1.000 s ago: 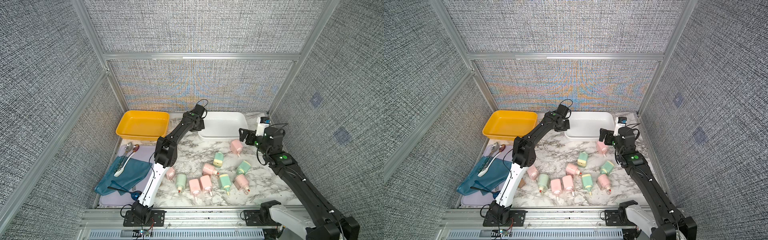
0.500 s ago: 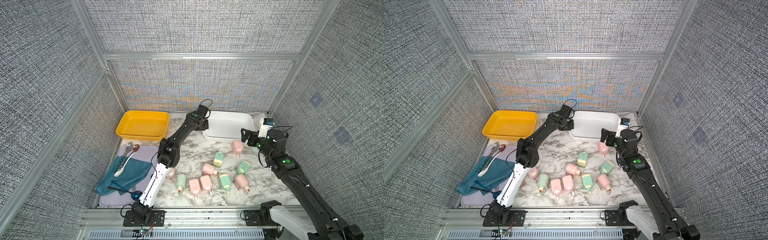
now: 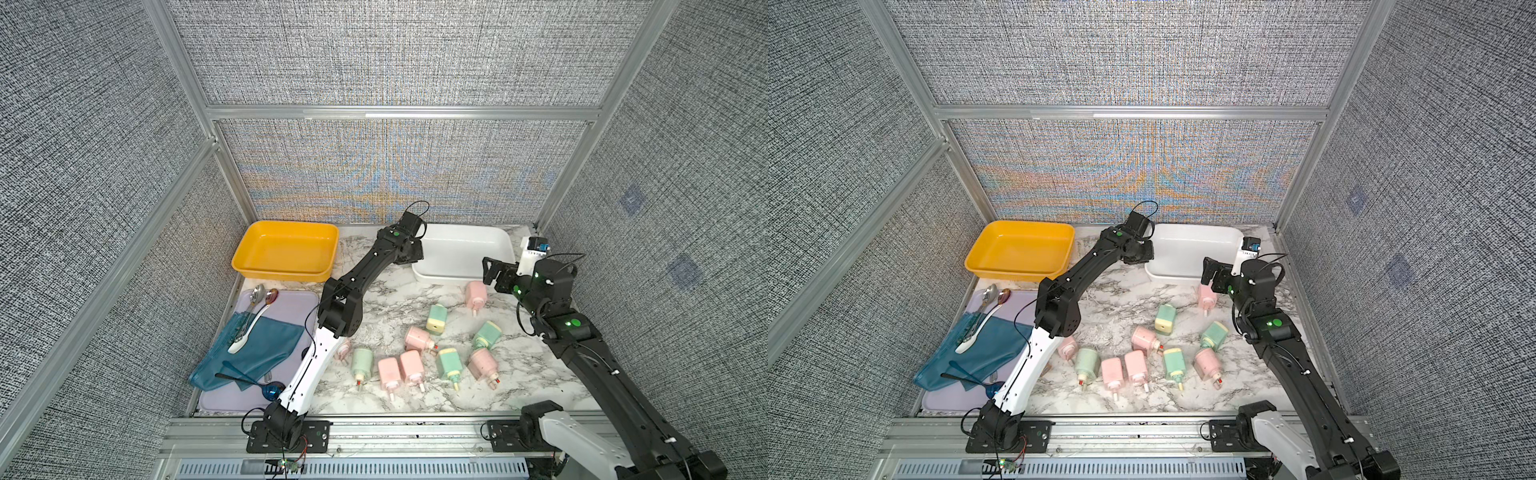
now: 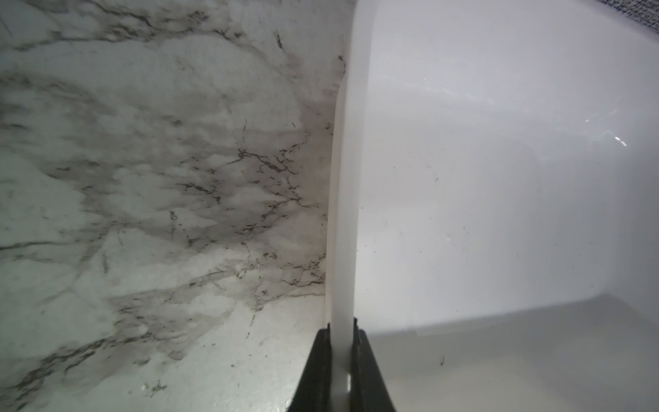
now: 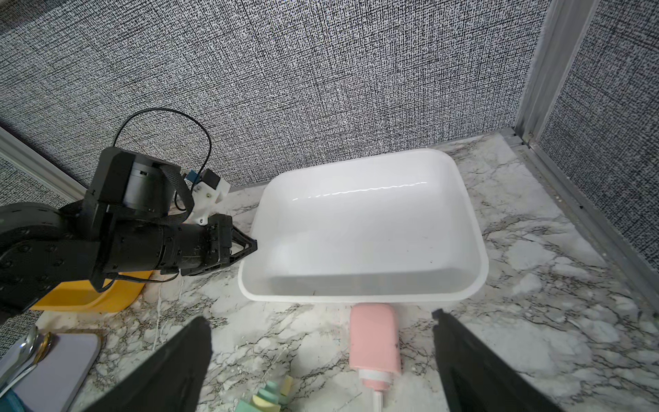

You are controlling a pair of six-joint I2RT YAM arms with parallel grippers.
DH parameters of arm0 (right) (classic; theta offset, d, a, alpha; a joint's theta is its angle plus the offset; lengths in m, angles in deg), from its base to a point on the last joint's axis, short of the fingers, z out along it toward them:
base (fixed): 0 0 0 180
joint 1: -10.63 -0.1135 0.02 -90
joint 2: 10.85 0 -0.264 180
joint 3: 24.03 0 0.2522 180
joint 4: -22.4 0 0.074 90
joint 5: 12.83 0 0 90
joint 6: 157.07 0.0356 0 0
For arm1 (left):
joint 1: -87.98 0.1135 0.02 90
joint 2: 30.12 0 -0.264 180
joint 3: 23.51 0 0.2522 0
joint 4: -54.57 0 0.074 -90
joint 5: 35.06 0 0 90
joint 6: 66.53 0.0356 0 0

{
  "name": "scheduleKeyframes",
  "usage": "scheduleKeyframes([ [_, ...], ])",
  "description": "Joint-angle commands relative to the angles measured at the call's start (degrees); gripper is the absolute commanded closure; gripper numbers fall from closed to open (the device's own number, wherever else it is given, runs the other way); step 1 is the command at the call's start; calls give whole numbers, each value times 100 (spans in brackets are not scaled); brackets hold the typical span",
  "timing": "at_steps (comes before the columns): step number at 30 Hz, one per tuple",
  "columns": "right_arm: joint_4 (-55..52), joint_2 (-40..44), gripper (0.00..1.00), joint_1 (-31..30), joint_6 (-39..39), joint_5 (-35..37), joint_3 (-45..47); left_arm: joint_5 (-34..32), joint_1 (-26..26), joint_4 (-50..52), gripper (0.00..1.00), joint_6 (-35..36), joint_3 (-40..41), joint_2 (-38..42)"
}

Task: Place the pencil sharpeners by color into the storage box
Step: Move the storage box to the center of the board.

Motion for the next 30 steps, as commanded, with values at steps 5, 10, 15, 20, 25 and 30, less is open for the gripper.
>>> scheduleKeyframes([
  [5, -36, 19, 1, 1, 139, 14, -48, -54, -64, 249, 84, 45, 21, -31],
  [10, -43, 21, 1, 1, 157, 23, -42, -150, -64, 240, 77, 176, 15, 53],
  [15, -3, -23, 1, 1, 174, 36, -36, -350, -59, 314, 69, 289, 30, 205],
  [20, 195, -104, 1, 1, 200, -9, 38, -550, -24, 338, 58, 456, 327, 616],
  [25, 845, -243, 1, -8, 346, -370, 253, -807, -20, 267, 38, 719, 930, 1245],
  [30, 1658, -400, 1, -67, 1209, -693, 749, -961, -11, 253, 3, 977, 1675, 1940],
])
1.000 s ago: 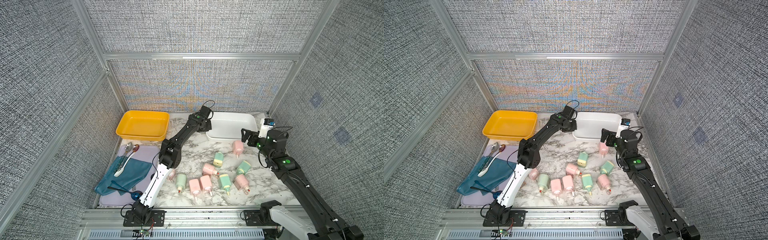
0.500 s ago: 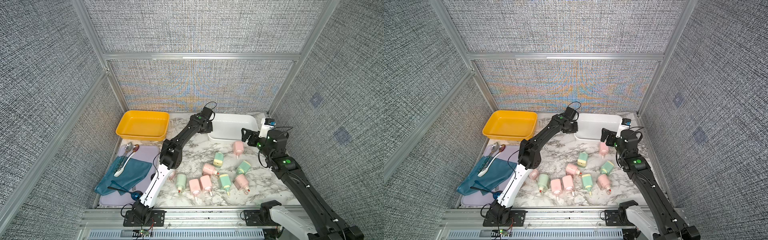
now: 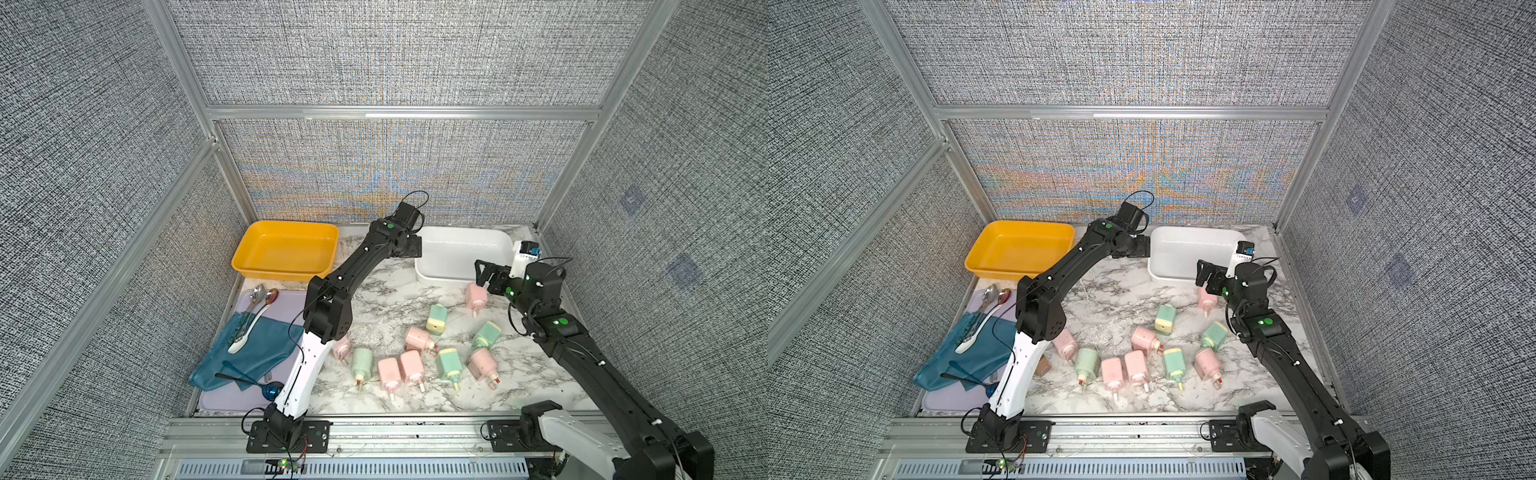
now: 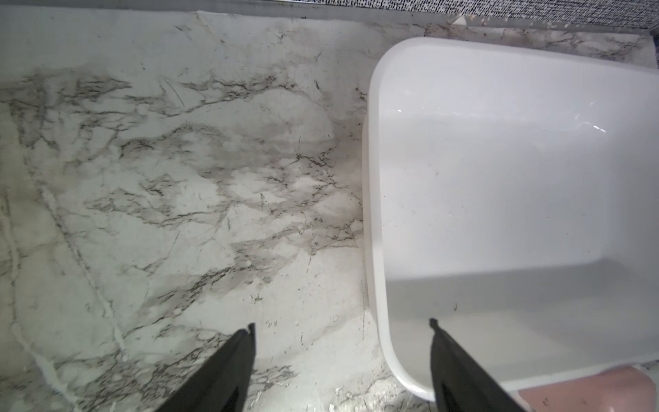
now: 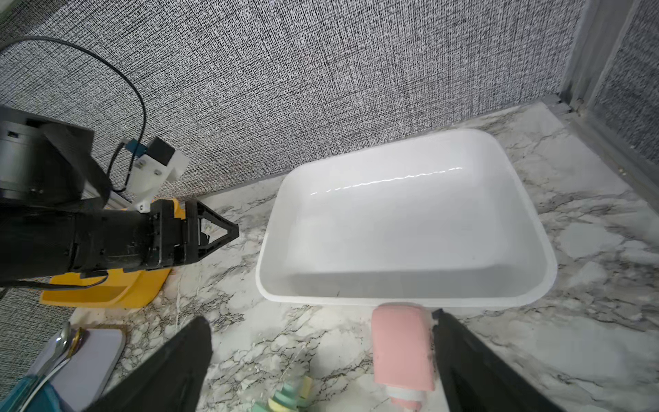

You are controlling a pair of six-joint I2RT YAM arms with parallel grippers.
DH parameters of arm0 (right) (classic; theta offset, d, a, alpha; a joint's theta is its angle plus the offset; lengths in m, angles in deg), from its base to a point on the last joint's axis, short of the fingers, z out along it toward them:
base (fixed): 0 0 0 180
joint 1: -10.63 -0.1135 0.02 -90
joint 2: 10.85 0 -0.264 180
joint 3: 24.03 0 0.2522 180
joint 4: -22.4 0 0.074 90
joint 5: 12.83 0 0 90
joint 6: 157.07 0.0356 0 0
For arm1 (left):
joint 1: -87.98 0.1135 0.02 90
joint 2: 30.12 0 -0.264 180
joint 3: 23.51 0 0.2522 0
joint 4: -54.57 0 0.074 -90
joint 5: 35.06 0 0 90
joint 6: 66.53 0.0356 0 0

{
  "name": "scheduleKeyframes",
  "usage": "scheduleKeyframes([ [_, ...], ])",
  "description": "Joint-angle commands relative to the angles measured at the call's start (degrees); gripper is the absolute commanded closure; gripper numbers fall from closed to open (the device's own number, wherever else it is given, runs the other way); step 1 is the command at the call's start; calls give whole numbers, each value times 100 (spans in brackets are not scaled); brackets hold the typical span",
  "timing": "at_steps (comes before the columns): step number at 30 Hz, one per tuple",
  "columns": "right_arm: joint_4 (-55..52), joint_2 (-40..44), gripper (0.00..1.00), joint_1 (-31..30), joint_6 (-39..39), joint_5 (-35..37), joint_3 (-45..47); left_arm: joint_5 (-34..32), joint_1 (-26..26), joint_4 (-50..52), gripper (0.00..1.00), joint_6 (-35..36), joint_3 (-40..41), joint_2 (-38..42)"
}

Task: Place the pencil sharpeners by color into the storage box
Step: Move the storage box to the center of the board.

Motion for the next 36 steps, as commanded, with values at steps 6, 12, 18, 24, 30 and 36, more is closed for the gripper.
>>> scheduleKeyframes([
  [6, 1765, -234, 1, -304, 1380, -368, 649, -665, 24, -44, 1, 611, 1480, 1246],
  [12, 2465, -680, 1, -668, 2019, -366, 844, -454, 137, -177, 0, 1662, 2713, 2273],
  [18, 2110, -1578, 1, -1370, 2048, -84, 271, -855, 606, -500, 0, 2144, 4199, 3388],
  [24, 1421, -2341, 1, -1879, 1852, 414, -688, -1609, 1312, -1182, 0, 2348, 5506, 4259],
  [30, 1369, -2588, 1, -2005, 1762, 345, -990, -1076, 1961, -1560, 0, 2507, 5892, 4387],
  [36, 1240, -2522, 1, -2005, 1739, 485, -979, -307, 2196, -1661, 1, 2902, 5629, 3800],
])
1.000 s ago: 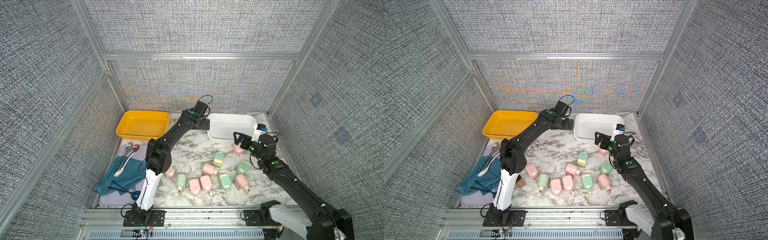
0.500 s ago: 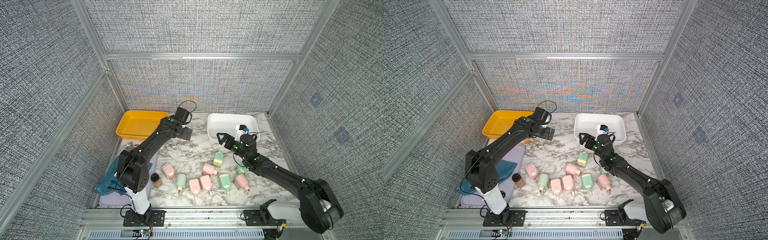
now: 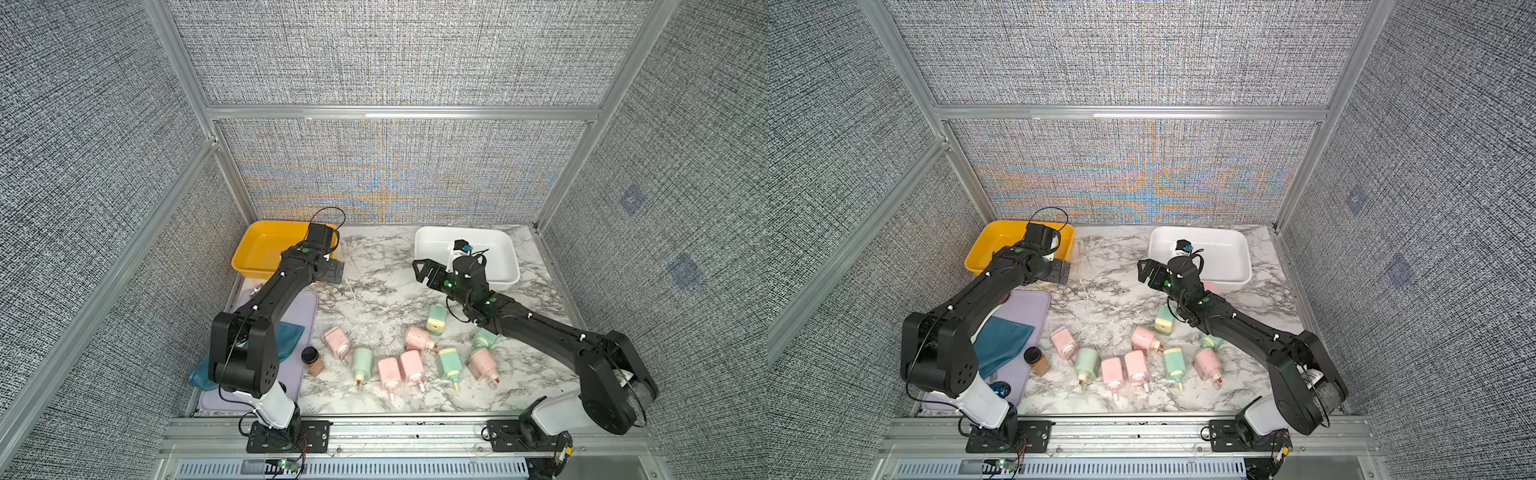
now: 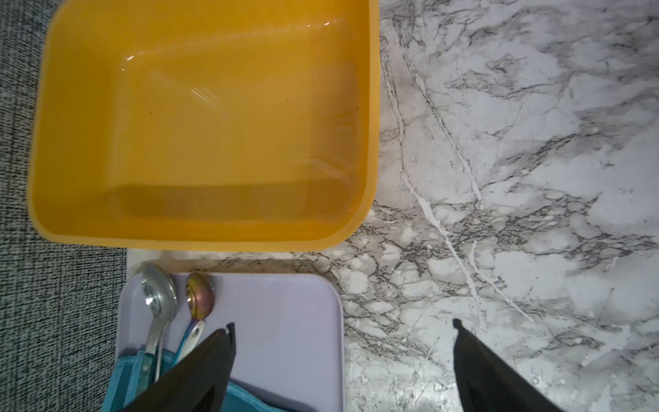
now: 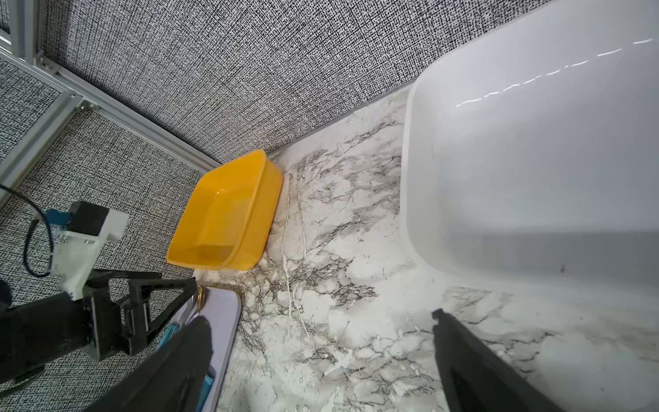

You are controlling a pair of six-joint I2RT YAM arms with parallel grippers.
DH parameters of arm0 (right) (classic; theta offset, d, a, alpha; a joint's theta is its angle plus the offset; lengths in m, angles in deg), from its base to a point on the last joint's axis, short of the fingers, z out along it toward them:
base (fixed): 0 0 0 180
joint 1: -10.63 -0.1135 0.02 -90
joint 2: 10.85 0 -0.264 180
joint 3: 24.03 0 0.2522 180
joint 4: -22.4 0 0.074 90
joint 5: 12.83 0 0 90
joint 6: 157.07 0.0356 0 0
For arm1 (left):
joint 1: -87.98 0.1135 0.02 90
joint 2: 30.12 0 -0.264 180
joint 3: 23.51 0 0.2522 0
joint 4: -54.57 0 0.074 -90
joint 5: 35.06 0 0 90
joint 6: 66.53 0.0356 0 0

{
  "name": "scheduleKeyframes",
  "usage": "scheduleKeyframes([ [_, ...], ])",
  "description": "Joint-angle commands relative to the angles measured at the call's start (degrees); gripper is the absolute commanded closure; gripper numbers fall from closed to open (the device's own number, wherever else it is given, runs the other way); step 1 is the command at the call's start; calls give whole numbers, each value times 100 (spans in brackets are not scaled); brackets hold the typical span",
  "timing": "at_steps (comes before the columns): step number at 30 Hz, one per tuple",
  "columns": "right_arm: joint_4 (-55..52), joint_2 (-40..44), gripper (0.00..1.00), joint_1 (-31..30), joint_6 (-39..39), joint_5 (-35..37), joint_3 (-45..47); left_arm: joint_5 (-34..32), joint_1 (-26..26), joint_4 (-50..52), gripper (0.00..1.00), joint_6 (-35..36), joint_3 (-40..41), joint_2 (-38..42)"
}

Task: Place the pencil sharpeners by color into the storage box
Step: Move the storage box to the center of the board.

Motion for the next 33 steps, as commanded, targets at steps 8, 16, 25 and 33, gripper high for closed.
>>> scheduleKeyframes([
  [8, -278, 214, 1, -3, -171, 325, -10, 676, 130, -363, 11, 371, -580, -841],
  [16, -412, 417, 1, -3, -197, 450, 33, 486, 160, -223, 27, 505, -1591, -1950],
  [25, -546, 1089, 1, -3, -235, 809, 433, 699, 167, 211, 57, 507, -2513, -2803],
  [33, -729, 1583, 1, -3, -297, 1247, 795, 1074, 154, 181, 80, 382, -2484, -2819],
])
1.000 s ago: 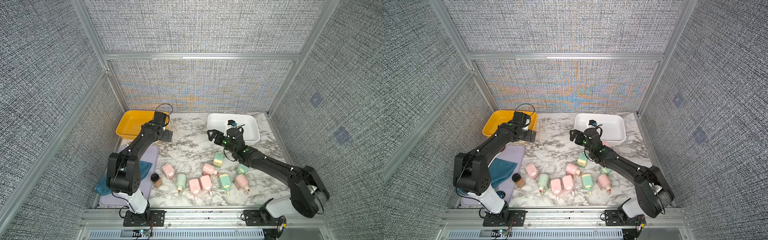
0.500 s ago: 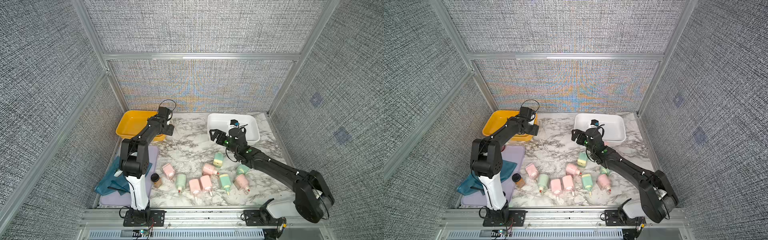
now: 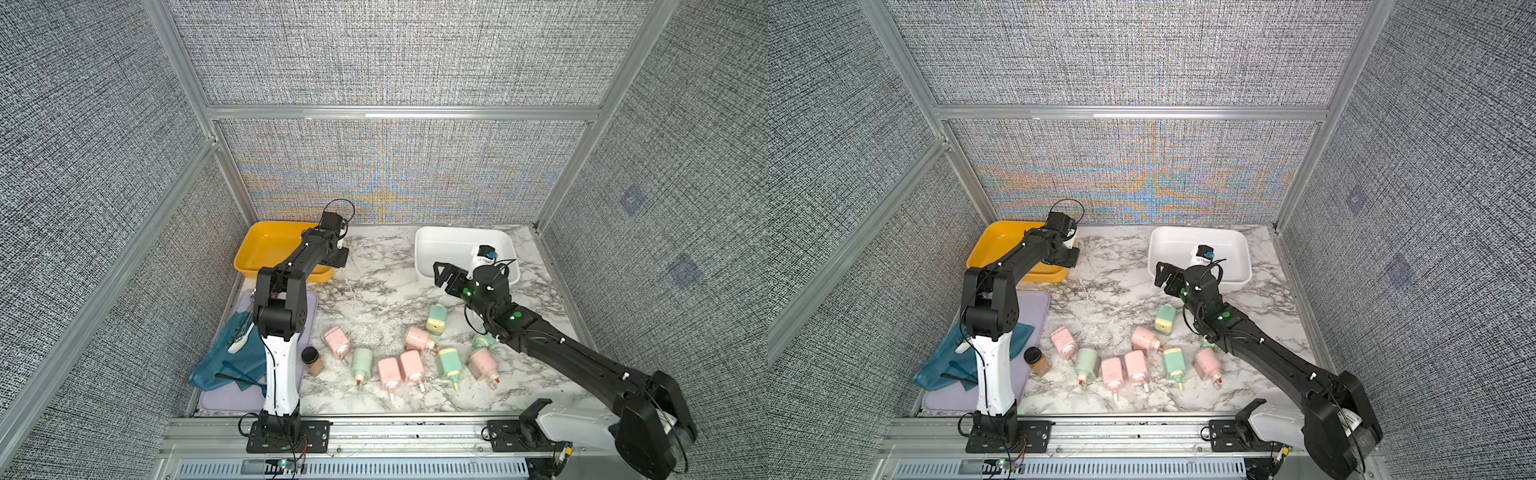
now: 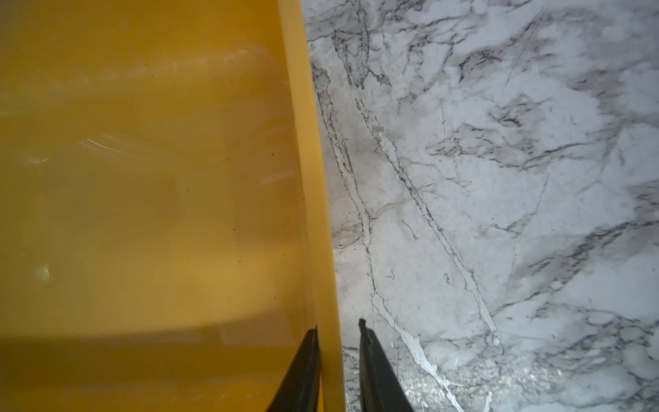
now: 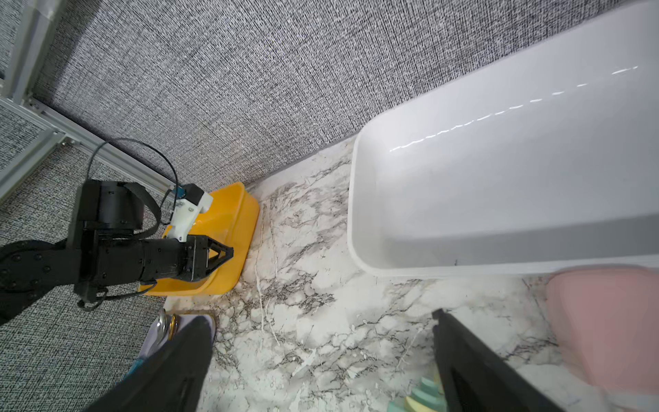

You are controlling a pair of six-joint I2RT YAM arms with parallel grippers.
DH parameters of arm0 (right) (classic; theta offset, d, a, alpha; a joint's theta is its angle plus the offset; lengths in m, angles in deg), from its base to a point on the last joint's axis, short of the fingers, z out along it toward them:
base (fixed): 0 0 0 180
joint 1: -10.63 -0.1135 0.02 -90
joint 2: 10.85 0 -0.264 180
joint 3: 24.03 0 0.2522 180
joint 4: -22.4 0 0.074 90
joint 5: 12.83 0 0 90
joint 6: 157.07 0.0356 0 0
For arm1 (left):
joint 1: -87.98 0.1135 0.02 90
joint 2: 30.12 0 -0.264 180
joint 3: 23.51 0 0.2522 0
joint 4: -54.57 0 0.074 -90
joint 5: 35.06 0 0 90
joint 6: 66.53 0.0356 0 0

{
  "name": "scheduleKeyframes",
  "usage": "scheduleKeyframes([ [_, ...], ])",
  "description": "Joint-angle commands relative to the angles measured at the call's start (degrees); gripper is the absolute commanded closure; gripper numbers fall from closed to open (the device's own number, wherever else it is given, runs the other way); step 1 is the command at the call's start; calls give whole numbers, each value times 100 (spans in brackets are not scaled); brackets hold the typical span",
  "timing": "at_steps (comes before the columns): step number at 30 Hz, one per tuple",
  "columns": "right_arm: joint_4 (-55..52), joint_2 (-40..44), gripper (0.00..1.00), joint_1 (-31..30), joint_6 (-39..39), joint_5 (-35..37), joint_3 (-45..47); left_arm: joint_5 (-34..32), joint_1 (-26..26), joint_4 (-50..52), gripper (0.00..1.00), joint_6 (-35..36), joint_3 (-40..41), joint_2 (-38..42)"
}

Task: Place the pencil sharpeners by color into the storage box
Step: Move the storage box to the center of the board.

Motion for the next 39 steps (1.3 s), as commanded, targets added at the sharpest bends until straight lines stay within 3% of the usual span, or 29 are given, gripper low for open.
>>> scheduleKeyframes([
  [1, -164, 97, 1, -6, -84, 302, 94, 224, -19, 63, 81, -68, 2, 27],
  [15, -120, -2, 1, -7, -142, 376, 23, 193, -185, 242, 93, -104, -212, -86],
  [18, -117, -24, 1, -2, -135, 370, 24, 58, -279, 250, 100, -158, -285, -105],
  [30, -102, 13, 1, -7, -48, 467, 116, -27, -744, 760, 100, -1012, -1044, -323],
  [39, -76, 72, 1, 2, -50, 541, 164, 473, -1119, 744, 100, -1800, -1246, -402],
])
